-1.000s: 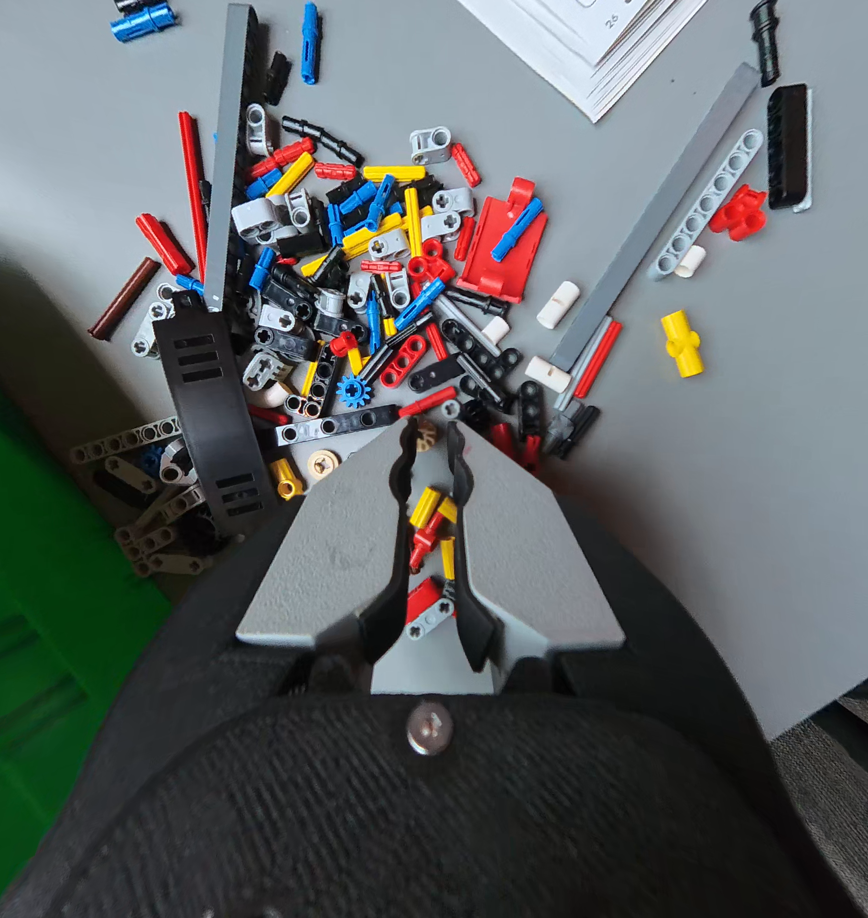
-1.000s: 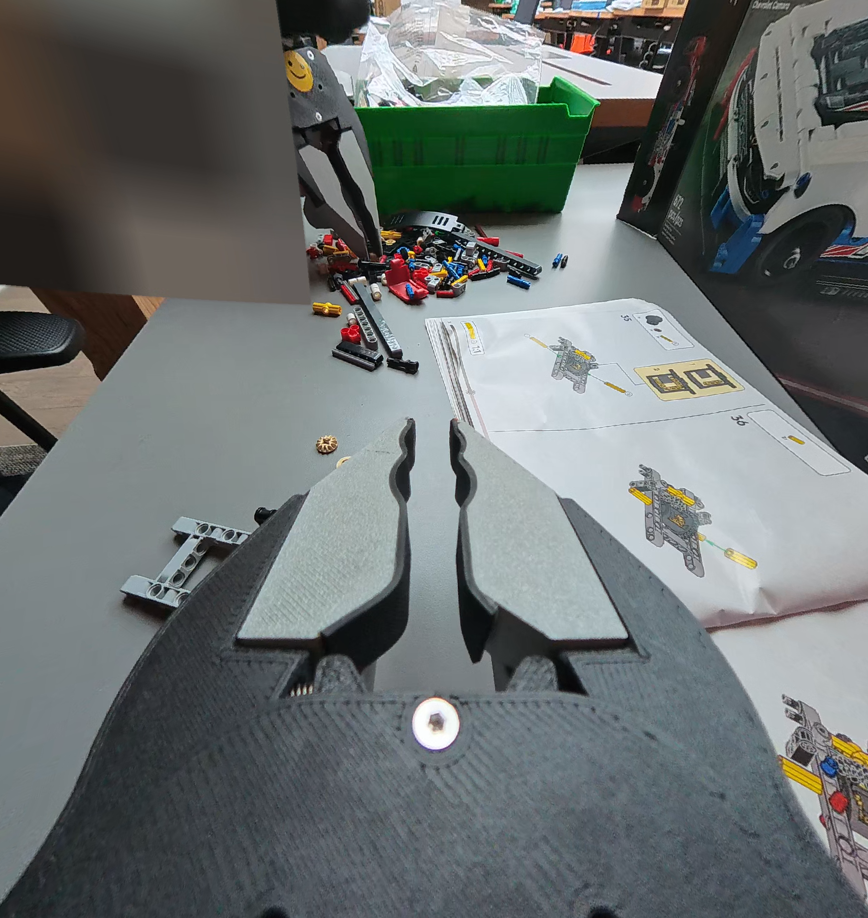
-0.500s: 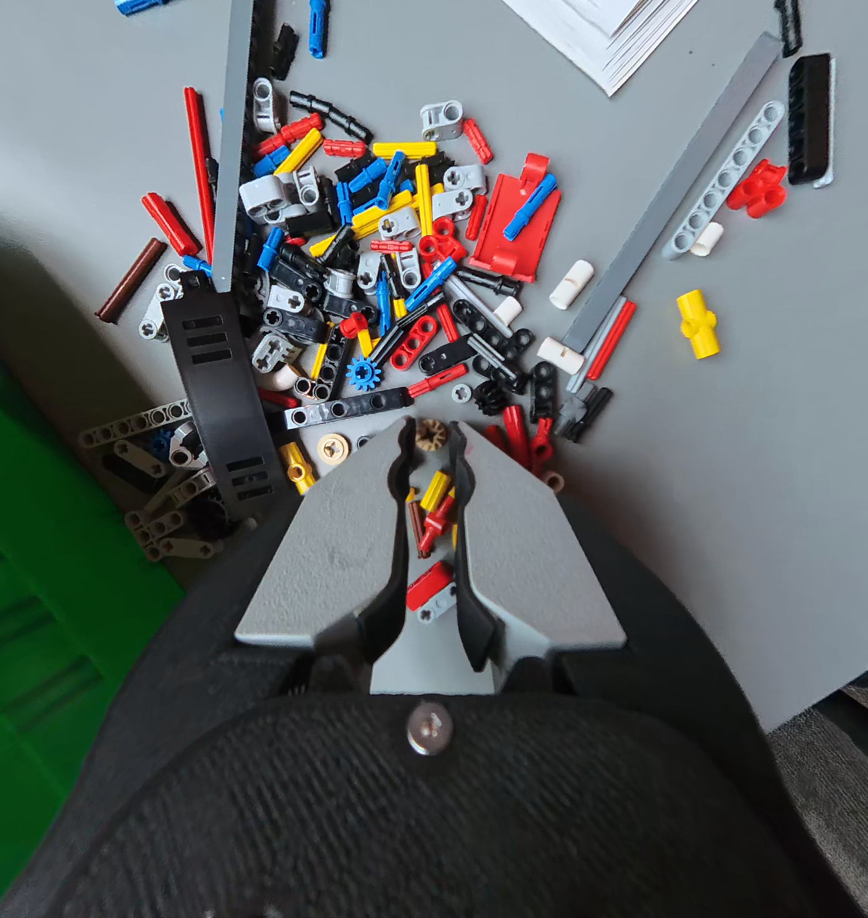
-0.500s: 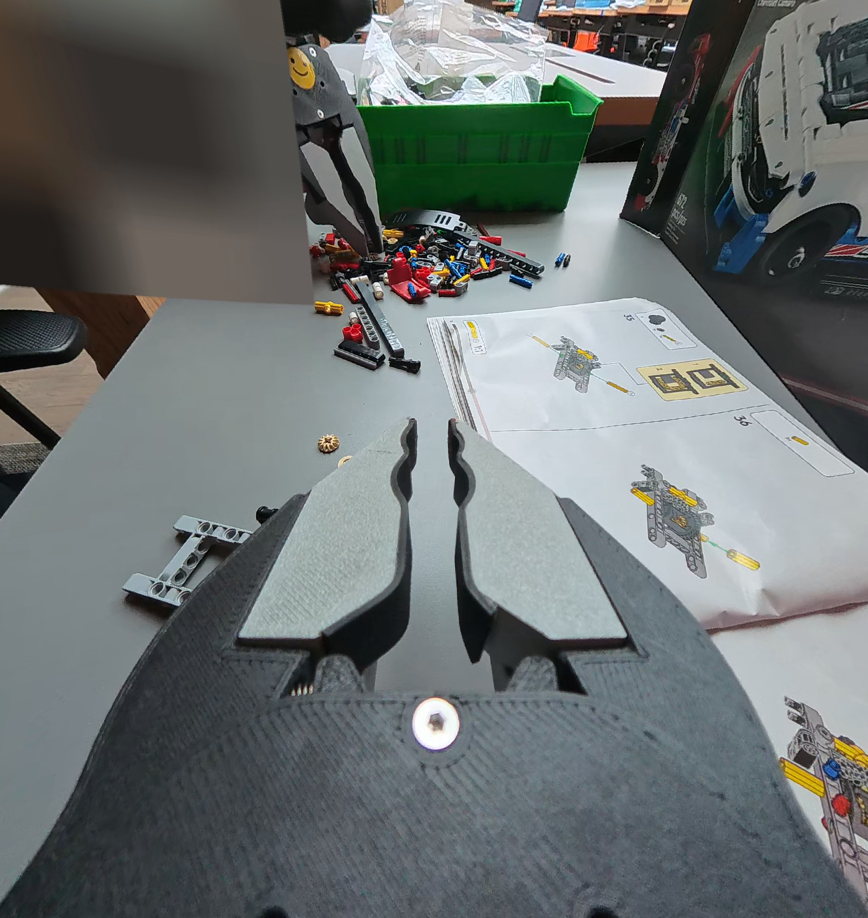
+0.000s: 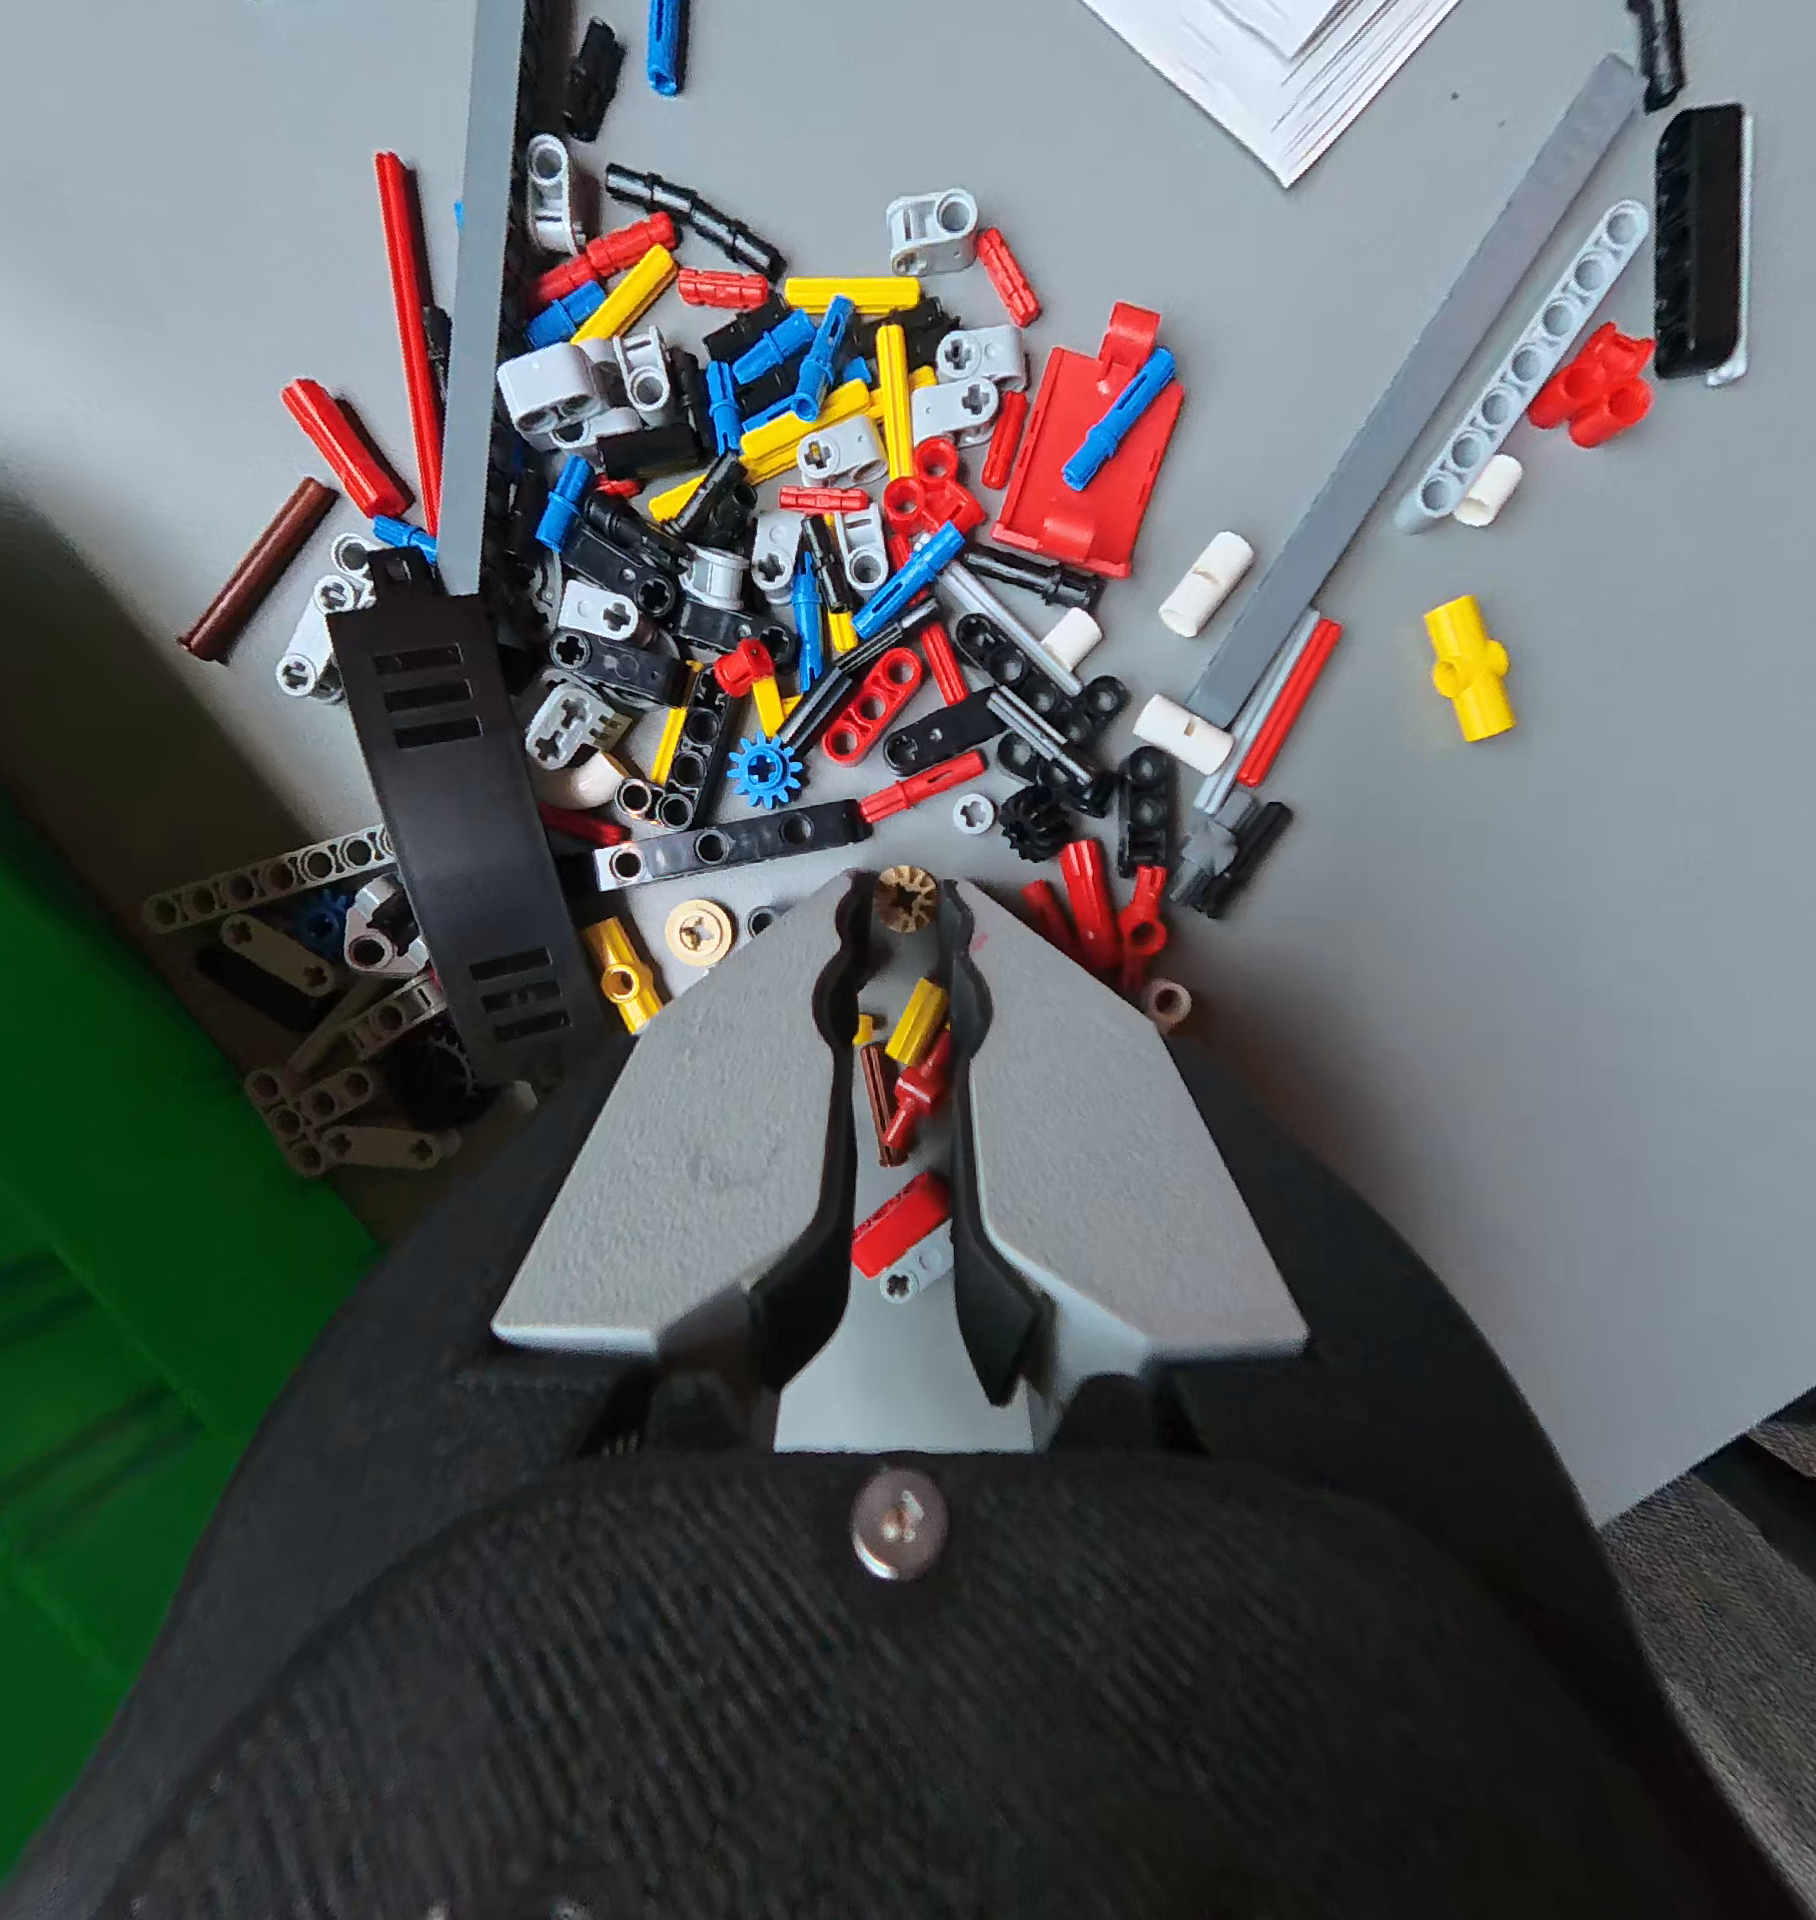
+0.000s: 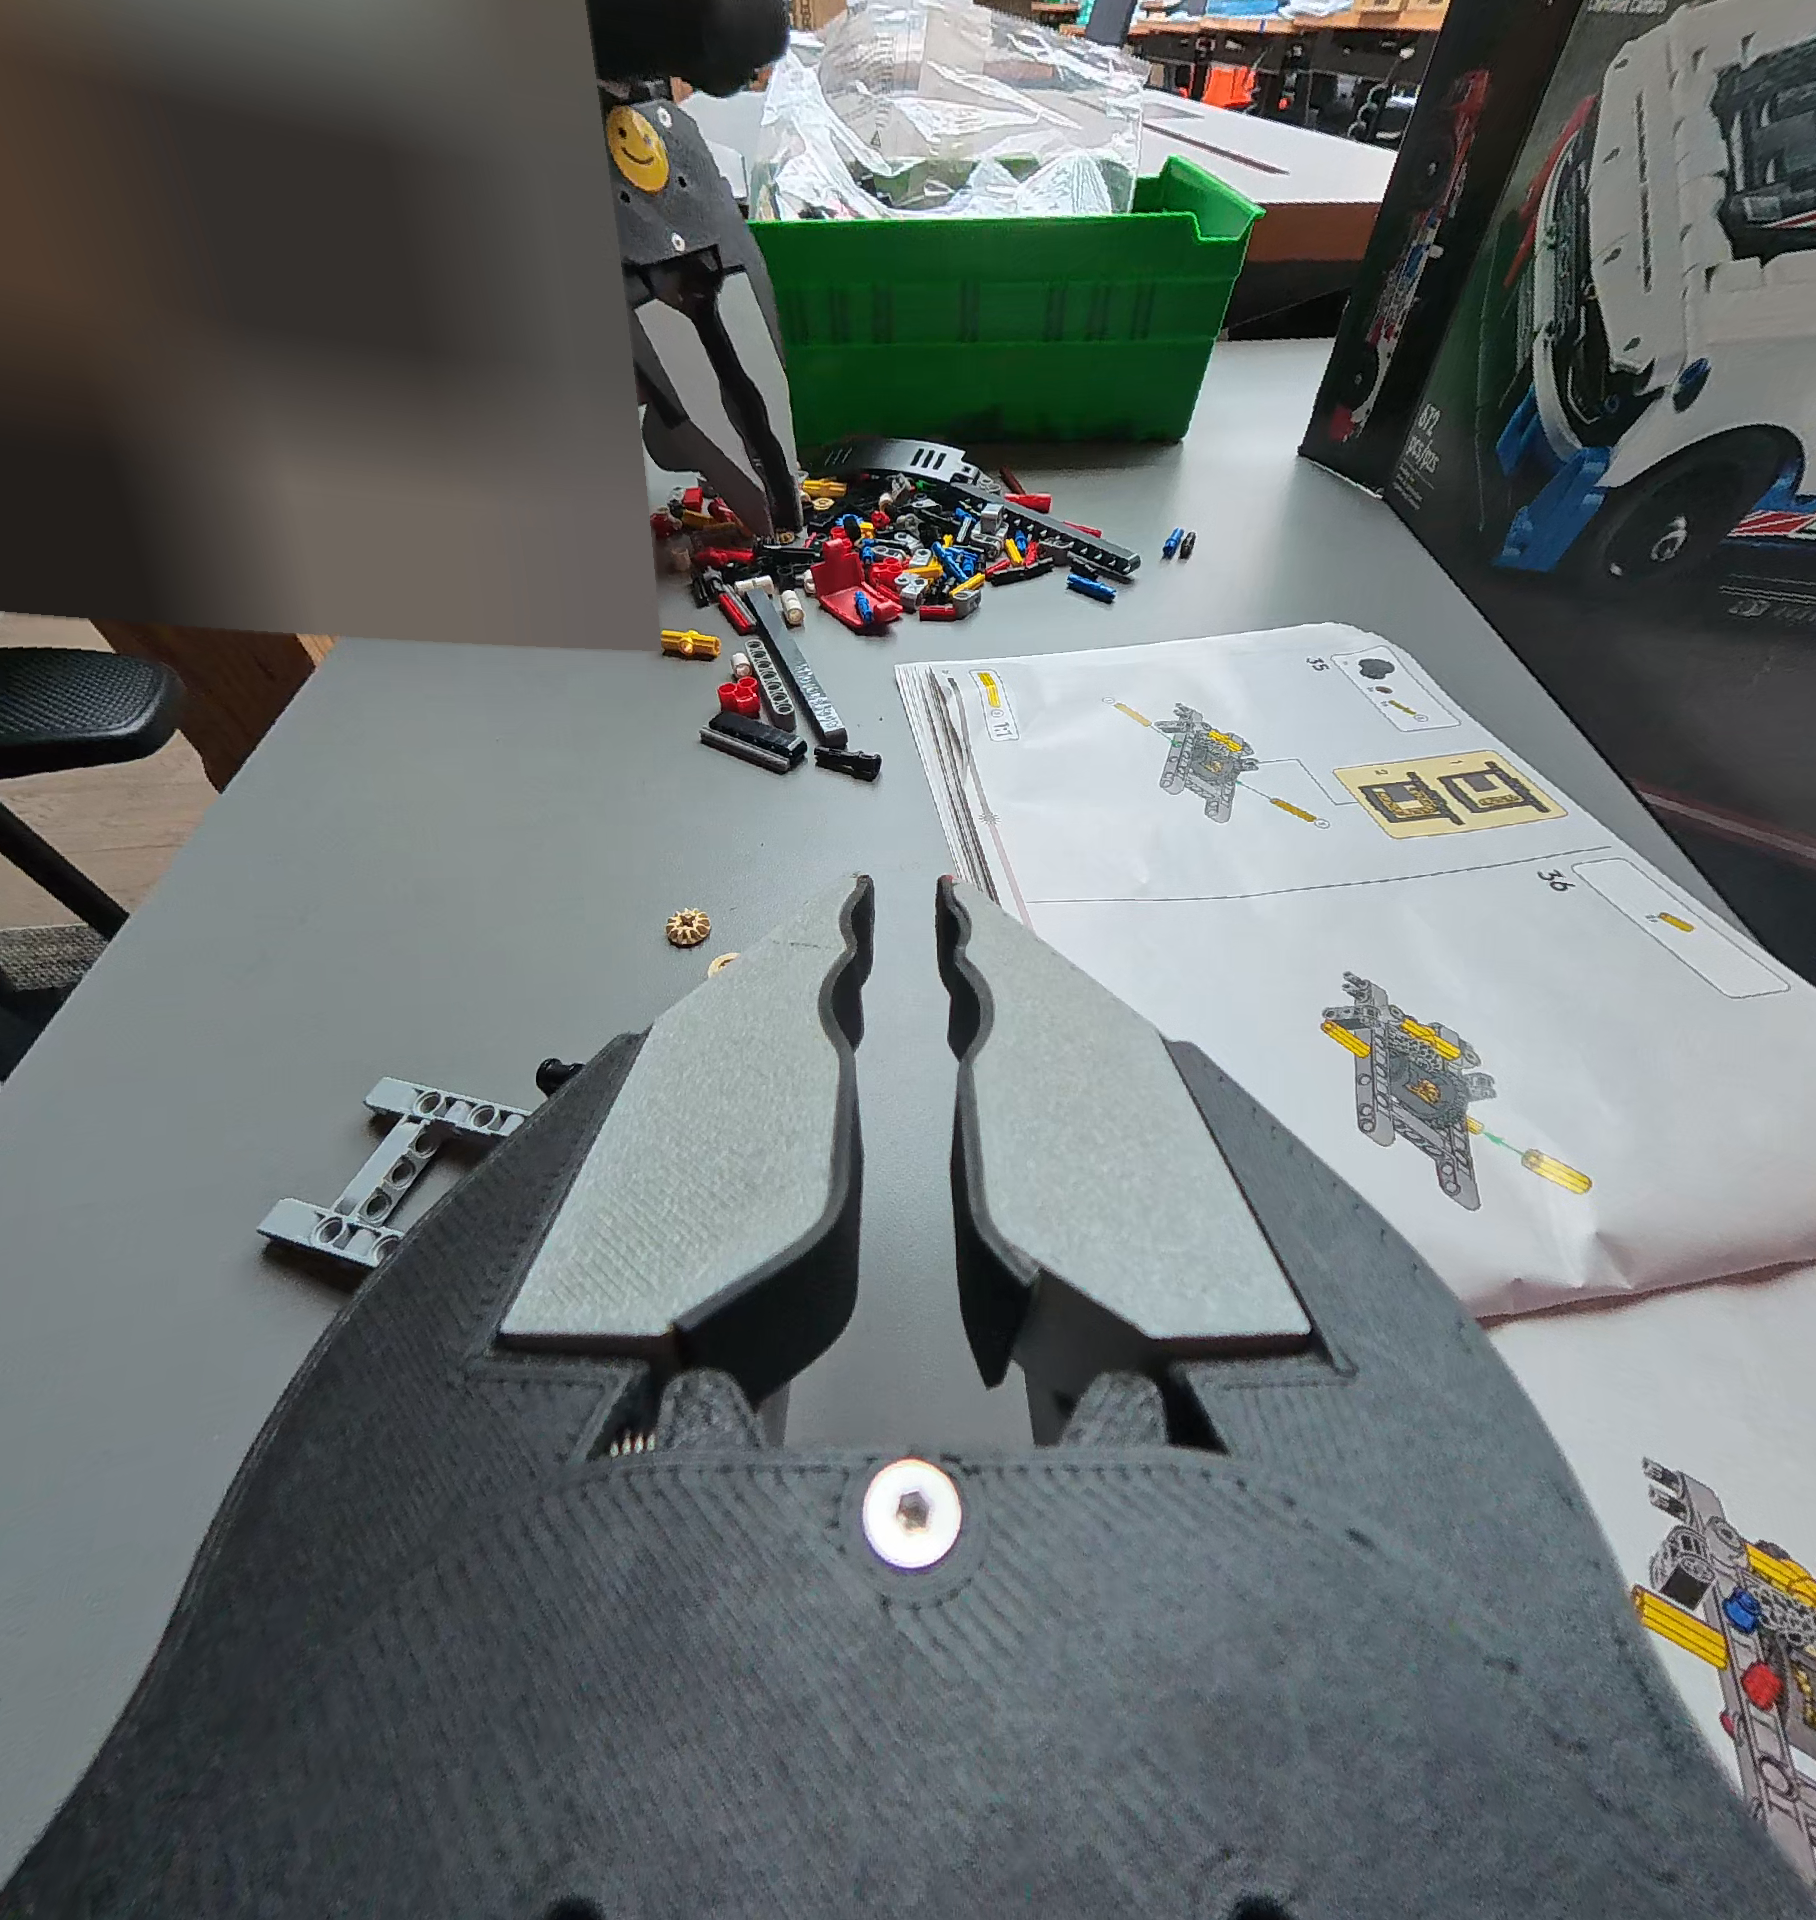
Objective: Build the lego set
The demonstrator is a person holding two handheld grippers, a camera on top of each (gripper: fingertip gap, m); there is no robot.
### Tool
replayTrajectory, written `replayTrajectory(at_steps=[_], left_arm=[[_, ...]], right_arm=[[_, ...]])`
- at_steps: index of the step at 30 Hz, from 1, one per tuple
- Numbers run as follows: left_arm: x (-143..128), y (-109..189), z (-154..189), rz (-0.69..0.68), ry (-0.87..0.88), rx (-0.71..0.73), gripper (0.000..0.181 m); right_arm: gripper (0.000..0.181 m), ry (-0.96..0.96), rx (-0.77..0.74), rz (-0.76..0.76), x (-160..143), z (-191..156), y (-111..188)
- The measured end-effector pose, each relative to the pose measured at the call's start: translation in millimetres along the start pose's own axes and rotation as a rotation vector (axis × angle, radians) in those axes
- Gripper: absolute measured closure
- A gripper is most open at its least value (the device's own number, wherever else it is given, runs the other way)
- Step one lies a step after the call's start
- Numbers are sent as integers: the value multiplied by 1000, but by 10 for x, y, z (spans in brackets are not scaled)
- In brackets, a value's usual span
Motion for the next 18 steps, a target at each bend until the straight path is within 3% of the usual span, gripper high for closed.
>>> replayTrajectory(at_steps=[6, 10, 14, 18], left_arm=[[-7, 12, -1, -5, 4, -11, 171], [132, 97, 36, 45, 0, -14, 171], [565, 185, 297, 147, -89, -48, 171], [1220, 13, 839, 272, -236, -169, 172]], right_arm=[[173, -3, 3, -1, 1, 1, 0], [173, -2, 2, -1, -1, 1, -2], [173, -5, 2, -6, -4, 3, -7], [174, 3, -1, -6, -6, -2, -9]])
Point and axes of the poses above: each gripper's, where its closed fingertips meet, y back along the fingers, x out of its top, z = x × y across the jaws, the point moved 4 cm from there along y, back along the fingers, and after that the axes turned 14 degrees about -y, right-handed, at the moved point
